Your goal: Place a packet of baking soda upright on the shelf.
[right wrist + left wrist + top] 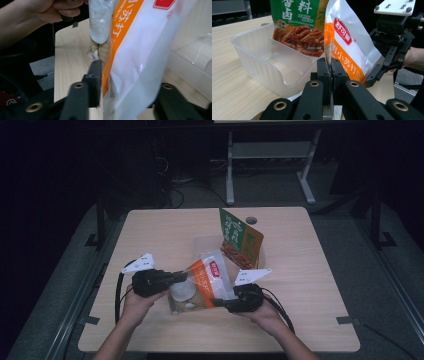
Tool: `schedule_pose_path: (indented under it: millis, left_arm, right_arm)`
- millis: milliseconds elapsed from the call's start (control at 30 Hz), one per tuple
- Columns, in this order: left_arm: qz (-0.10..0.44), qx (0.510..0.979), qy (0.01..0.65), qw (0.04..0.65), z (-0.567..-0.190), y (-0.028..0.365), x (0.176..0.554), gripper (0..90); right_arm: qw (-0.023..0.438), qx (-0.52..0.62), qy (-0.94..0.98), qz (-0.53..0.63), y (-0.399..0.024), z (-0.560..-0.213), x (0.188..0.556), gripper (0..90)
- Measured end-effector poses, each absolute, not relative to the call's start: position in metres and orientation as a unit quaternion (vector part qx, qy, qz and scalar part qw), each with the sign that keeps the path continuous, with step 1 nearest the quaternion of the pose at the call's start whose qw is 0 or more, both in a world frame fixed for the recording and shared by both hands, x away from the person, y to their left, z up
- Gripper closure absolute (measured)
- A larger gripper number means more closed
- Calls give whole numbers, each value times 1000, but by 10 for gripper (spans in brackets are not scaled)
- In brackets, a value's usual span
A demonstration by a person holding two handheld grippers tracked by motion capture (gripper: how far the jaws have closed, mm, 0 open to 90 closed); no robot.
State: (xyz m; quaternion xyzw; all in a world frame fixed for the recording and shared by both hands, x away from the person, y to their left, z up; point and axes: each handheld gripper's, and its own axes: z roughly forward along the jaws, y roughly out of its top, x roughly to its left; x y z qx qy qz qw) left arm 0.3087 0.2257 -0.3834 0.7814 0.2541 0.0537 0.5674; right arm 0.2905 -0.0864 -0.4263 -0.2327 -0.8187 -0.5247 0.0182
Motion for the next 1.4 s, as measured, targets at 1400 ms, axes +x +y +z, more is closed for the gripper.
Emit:
schedule_pose_path:
  millis: [1400]
  left_arm:
    - [65, 810, 264, 519, -411, 235, 300, 535]
  right_arm:
    - [-57, -109, -880, -459, -75, -365, 288, 900]
